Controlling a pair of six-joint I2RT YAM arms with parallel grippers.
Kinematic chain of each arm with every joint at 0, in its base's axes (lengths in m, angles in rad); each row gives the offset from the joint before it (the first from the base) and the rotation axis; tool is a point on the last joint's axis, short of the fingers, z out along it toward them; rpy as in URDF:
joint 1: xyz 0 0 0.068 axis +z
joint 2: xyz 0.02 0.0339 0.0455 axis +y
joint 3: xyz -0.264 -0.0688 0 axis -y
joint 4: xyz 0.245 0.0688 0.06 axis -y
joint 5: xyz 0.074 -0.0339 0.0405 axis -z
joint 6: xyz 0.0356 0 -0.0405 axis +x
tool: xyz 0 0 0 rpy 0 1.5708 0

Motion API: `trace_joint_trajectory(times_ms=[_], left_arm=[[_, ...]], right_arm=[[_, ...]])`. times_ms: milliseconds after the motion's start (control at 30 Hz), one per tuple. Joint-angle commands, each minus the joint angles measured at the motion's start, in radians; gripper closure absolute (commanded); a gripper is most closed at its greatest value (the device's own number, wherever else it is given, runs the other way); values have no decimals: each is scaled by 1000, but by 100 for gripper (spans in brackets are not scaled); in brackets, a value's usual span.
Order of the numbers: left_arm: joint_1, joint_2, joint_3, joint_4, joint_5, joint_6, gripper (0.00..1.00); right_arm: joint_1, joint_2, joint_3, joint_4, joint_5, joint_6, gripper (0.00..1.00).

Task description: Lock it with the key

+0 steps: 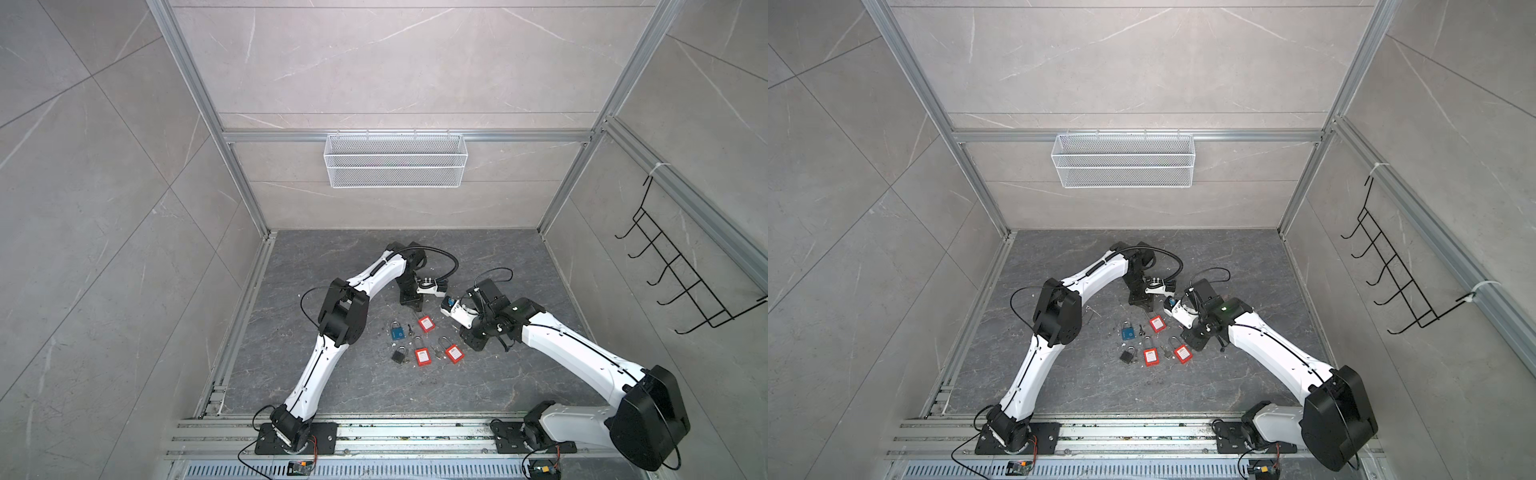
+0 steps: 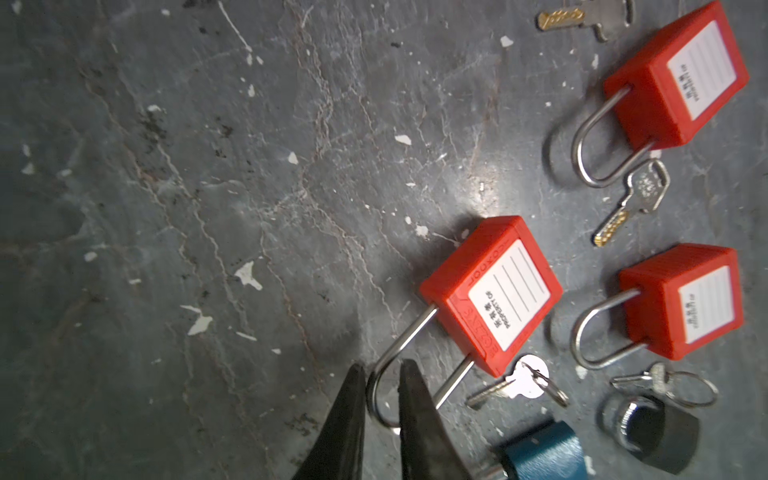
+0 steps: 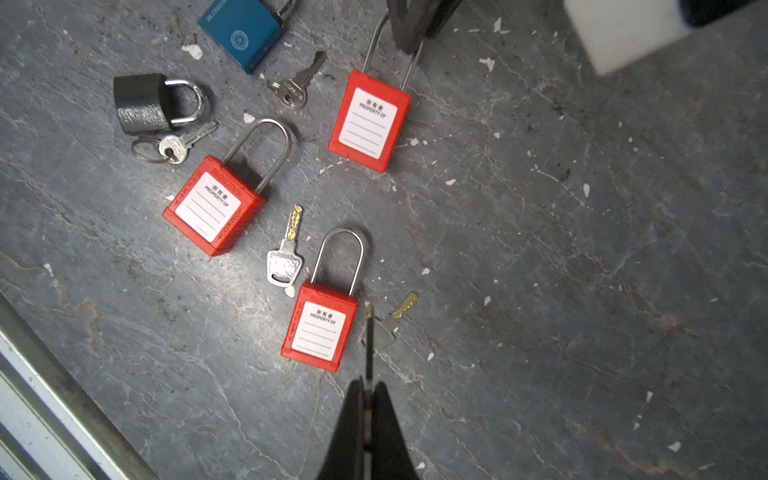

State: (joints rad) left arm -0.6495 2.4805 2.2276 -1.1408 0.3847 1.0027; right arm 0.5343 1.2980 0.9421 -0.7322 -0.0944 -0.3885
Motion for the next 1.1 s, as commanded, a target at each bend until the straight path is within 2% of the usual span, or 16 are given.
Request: trace_joint_trajectory(times_ms=[0, 33, 133, 233, 367, 467, 533, 700, 867, 1000, 1067], left_arm=[[18, -9, 41, 37, 34, -21, 68], [23, -17, 40, 44, 43, -27, 65], [41, -44, 39, 69, 69, -47, 63], [77, -117, -13, 159, 116, -130, 61], [134, -337, -275, 440, 163, -306, 59], [156, -522, -525, 668, 61, -475, 57], [156, -632, -662, 744, 13, -557, 56], [156, -900, -977, 843, -41, -735, 53], [156, -1157, -1219, 851, -144, -907, 44], [156, -1302, -1319, 803, -210, -1003, 35], [156, -1355, -1342, 769, -228, -1039, 26]], right_arm=[[-4, 11, 42, -3, -23, 67, 100], [-4, 11, 43, -1, -25, 81, 100], [-4, 20, 57, -5, -26, 119, 100], [-4, 68, 99, -23, -46, 180, 100], [-3, 171, 172, -31, -25, 303, 100], [-4, 298, 271, -78, -8, 384, 100], [-4, 392, 351, -111, 9, 418, 100], [-4, 587, 509, -159, 57, 458, 100], [-3, 715, 586, -149, 87, 473, 100], [-1, 790, 638, -169, 94, 488, 100], [8, 807, 647, -179, 93, 506, 100]])
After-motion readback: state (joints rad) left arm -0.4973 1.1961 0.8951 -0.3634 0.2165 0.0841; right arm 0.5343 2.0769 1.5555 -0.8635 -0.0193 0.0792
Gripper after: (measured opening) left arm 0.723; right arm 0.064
